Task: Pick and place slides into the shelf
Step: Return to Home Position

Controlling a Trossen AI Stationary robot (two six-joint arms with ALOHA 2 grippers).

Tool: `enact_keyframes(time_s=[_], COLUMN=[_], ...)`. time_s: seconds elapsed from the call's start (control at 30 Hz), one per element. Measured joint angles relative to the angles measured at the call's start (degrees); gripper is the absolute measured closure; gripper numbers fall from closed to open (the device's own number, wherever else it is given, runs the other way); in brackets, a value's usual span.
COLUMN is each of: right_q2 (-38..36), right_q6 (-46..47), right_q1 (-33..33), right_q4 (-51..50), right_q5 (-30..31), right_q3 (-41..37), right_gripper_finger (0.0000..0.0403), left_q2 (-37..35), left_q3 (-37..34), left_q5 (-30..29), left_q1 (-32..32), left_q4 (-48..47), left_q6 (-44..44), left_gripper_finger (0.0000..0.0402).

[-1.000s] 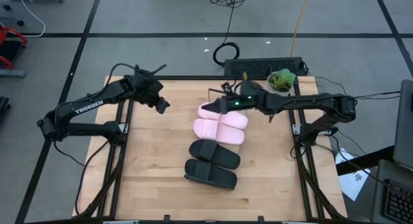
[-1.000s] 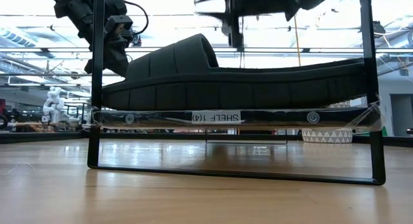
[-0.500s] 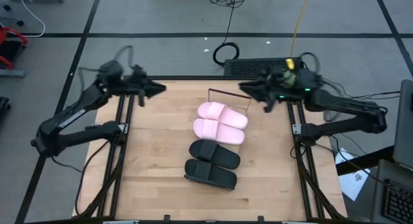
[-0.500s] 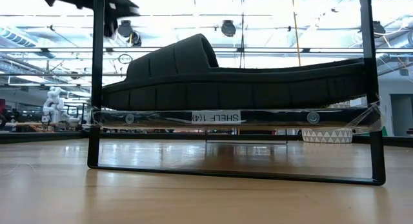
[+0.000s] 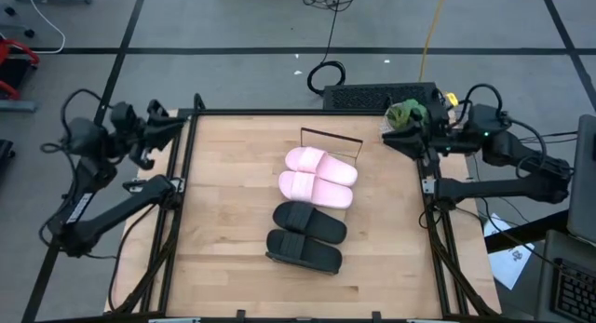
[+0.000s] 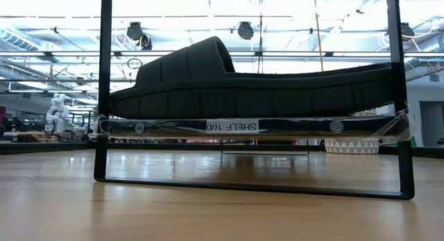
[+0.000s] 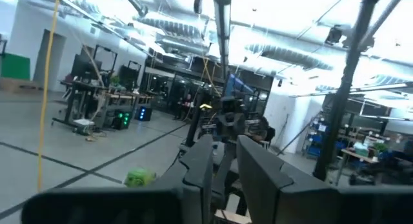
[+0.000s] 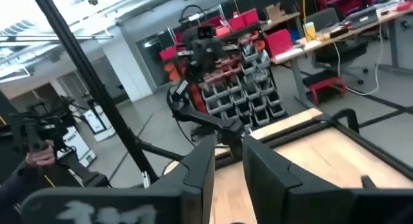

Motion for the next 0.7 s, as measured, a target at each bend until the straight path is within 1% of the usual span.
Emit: enact_keyframes(time_s=[0.13,0.23,0.3,0.33,0.4,0.5,0.57,0.6,0.7], right_q2=[-1.2,-1.4,-1.4,-1.3,-1.8,-4.2,-7.4,-9.5,-17.2], right_q6=[-0.9,-1.3,-2.0,-2.2,-3.1,-5.6,-4.7,-3.4,1.0], right_q1=[0.0,0.0,0.0,0.0,0.0,0.0,0.0,0.0,0.0], right_q4=[-4.0,-9.8,-14.2,-14.2,-10.3,-0.5,5.5,6.9,11.4], right_q5=[-0.1,-0.1,0.0,0.1,-0.3,-4.1,-5.2,-5.5,-5.6], right_q3=[0.0,0.0,-0.2,-1.0,-4.0,-11.0,-16.3,-18.8,-26.1], right_gripper_finger=[0.033,0.033,0.033,0.033,0.033,0.033,0.033,0.033,0.033], left_q2=[-3.5,-5.1,-6.0,-6.5,-7.5,-8.8,-10.6,-11.7,-15.9], left_q3=[0.0,0.0,0.0,0.0,0.0,-1.3,-2.9,-3.9,-8.4], left_q5=[0.5,3.7,5.9,6.7,7.8,8.7,10.2,10.7,10.9], left_q1=[0.0,0.0,0.0,0.0,0.0,0.0,-0.1,-0.2,-0.3], left_q4=[-5.1,-11.7,-17.4,-20.2,-24.2,-25.5,-24.1,-23.2,-18.7], left_q6=[-1.5,-3.4,-0.7,2.0,7.5,10.8,11.2,11.1,7.6], left_gripper_finger=[0.0332,0.0332,0.0332,0.0332,0.0332,0.0332,0.0332,0.0332,0.0332])
